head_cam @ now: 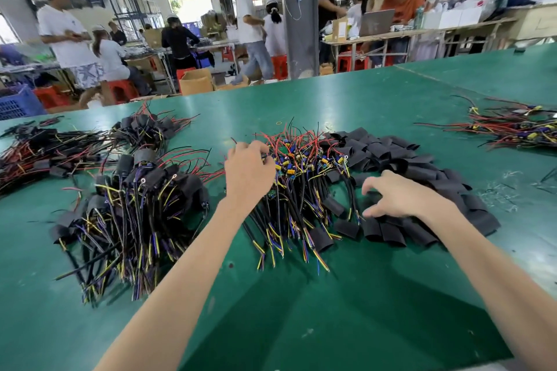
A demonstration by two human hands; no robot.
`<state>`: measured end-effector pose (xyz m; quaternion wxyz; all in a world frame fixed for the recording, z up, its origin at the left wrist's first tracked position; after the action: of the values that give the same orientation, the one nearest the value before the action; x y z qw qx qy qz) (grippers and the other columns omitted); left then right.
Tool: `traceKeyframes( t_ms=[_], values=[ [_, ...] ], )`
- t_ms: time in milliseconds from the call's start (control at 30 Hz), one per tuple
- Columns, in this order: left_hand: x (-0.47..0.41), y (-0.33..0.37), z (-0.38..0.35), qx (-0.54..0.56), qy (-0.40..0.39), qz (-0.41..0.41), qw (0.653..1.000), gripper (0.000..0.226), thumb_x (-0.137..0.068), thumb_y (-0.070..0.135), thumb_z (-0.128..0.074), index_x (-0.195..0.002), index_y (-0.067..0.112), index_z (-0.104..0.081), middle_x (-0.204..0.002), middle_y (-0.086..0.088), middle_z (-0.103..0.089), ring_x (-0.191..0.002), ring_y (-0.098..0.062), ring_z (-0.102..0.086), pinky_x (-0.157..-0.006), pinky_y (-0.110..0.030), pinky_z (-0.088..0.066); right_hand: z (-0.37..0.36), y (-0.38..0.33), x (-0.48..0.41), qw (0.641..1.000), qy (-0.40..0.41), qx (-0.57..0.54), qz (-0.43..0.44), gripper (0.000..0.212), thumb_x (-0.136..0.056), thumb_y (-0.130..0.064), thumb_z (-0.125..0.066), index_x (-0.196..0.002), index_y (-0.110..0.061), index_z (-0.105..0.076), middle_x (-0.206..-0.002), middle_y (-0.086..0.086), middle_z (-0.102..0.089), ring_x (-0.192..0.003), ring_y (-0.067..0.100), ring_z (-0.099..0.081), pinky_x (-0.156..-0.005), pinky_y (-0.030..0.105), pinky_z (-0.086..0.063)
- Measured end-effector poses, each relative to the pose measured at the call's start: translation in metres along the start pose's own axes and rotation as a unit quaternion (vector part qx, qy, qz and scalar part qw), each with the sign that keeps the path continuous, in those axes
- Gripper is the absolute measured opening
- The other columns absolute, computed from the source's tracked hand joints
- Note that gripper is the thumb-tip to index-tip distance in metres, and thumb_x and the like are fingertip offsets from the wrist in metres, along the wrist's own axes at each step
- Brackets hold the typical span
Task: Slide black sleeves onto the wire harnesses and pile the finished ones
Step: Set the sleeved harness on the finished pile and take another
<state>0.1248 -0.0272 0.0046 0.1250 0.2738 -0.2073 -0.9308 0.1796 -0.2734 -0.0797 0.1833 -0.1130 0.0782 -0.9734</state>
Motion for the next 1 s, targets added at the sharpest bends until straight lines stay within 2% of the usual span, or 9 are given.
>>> traceKeyframes(
  t_ms=[200, 367, 467, 600, 700, 767, 800, 833, 1000],
  values=[
    [-0.02, -0.002, -0.042, -0.136, -0.09, 0.011, 0.987, 0.037, -0.095, 0.031, -0.045, -0.12, 0.004, -0.053, -0.121, -0.021, -0.054, -0.115, -0.038, -0.048, -0.095, -0.045, -0.039, -0.003, -0.004, -0.009, 0.999, 0.017, -0.031, 0.037, 0.037, -0.087, -0.029, -0.064, -0.122, -0.029, -0.053, -0.093, -0.002, -0.033, -0.086, 0.022, -0.047, -0.074, 0.028, -0.036],
    [-0.024, -0.005, -0.053, -0.064, -0.108, 0.038, 0.991, 0.031, -0.094, 0.027, -0.051, -0.101, -0.002, -0.059, -0.101, -0.02, -0.064, -0.093, -0.036, -0.062, -0.072, -0.035, -0.045, -0.004, 0.002, -0.015, 0.999, 0.038, -0.017, 0.017, 0.04, -0.093, -0.017, -0.054, -0.131, -0.029, -0.046, -0.114, 0.01, -0.044, -0.106, 0.03, -0.048, -0.084, 0.032, -0.038],
    [-0.022, -0.006, -0.048, -0.011, -0.069, 0.049, 0.996, 0.028, -0.09, 0.025, -0.059, -0.108, 0.003, -0.059, -0.102, -0.014, -0.064, -0.098, -0.033, -0.059, -0.079, -0.034, -0.044, -0.005, 0.007, -0.015, 0.999, 0.037, -0.026, -0.021, 0.05, -0.088, -0.014, -0.057, -0.135, -0.019, -0.039, -0.121, 0.015, -0.047, -0.11, 0.031, -0.046, -0.084, 0.034, -0.041],
    [-0.023, -0.011, -0.035, 0.116, -0.013, 0.085, 0.99, 0.039, -0.083, 0.019, -0.07, -0.118, 0.008, -0.056, -0.114, -0.012, -0.06, -0.104, -0.025, -0.056, -0.085, -0.028, -0.038, -0.001, 0.012, -0.011, 0.997, 0.034, -0.023, -0.071, 0.016, -0.083, -0.018, -0.061, -0.08, -0.007, -0.049, -0.096, 0.015, -0.047, -0.086, 0.03, -0.045, -0.058, 0.029, -0.037],
    [-0.023, -0.02, -0.033, 0.234, -0.012, 0.149, 0.961, 0.047, -0.079, 0.006, -0.071, -0.122, 0.007, -0.053, -0.118, -0.013, -0.057, -0.101, -0.023, -0.056, -0.088, -0.031, -0.046, -0.001, 0.013, -0.01, 0.996, 0.035, -0.028, -0.075, 0.035, -0.083, -0.018, -0.058, -0.063, -0.01, -0.031, -0.075, 0.009, -0.037, -0.07, 0.023, -0.037, -0.048, 0.027, -0.021],
    [-0.022, -0.027, -0.043, 0.294, -0.056, 0.215, 0.93, 0.043, -0.081, -0.003, -0.063, -0.122, 0.004, -0.053, -0.107, -0.014, -0.058, -0.085, -0.025, -0.055, -0.073, -0.028, -0.048, 0.0, 0.012, -0.009, 0.996, 0.044, -0.033, -0.067, 0.034, -0.085, -0.017, -0.055, -0.063, -0.01, -0.029, -0.074, 0.009, -0.037, -0.068, 0.022, -0.036, -0.049, 0.028, -0.019],
    [-0.021, -0.032, -0.047, 0.314, -0.079, 0.249, 0.913, 0.031, -0.083, -0.007, -0.056, -0.112, -0.015, -0.048, -0.091, -0.014, -0.055, -0.077, -0.024, -0.048, -0.062, -0.026, -0.041, 0.002, 0.011, -0.008, 0.996, 0.053, -0.035, -0.064, 0.033, -0.085, -0.016, -0.053, -0.063, -0.01, -0.029, -0.075, 0.01, -0.037, -0.071, 0.024, -0.037, -0.048, 0.028, -0.019],
    [-0.022, -0.036, -0.052, 0.339, -0.098, 0.27, 0.896, 0.021, -0.084, -0.011, -0.05, -0.086, 0.008, -0.041, -0.078, -0.014, -0.048, -0.075, -0.024, -0.041, -0.058, -0.027, -0.032, 0.004, 0.01, -0.007, 0.995, 0.064, -0.036, -0.064, 0.032, -0.084, -0.016, -0.052, -0.063, -0.01, -0.029, -0.076, 0.011, -0.038, -0.075, 0.025, -0.038, -0.048, 0.029, -0.019],
    [-0.021, -0.041, -0.039, 0.472, -0.089, 0.297, 0.826, 0.02, -0.086, -0.019, -0.04, -0.077, -0.002, -0.045, -0.068, -0.013, -0.043, -0.031, -0.012, -0.047, -0.036, -0.017, -0.033, 0.02, 0.007, -0.003, 0.987, 0.134, -0.068, -0.059, 0.032, -0.085, -0.019, -0.052, -0.063, -0.009, -0.031, -0.088, 0.015, -0.042, -0.081, 0.029, -0.043, -0.061, 0.032, -0.028]
  ],
)
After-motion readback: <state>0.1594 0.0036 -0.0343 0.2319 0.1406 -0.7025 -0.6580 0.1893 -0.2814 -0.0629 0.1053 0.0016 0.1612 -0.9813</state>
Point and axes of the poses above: each hand's wrist, its own x-axis away from the middle knuckle, its own z-axis out of the back of the hand, y = z × x, the point moved 10 cm from there along -x, towards the middle knuckle
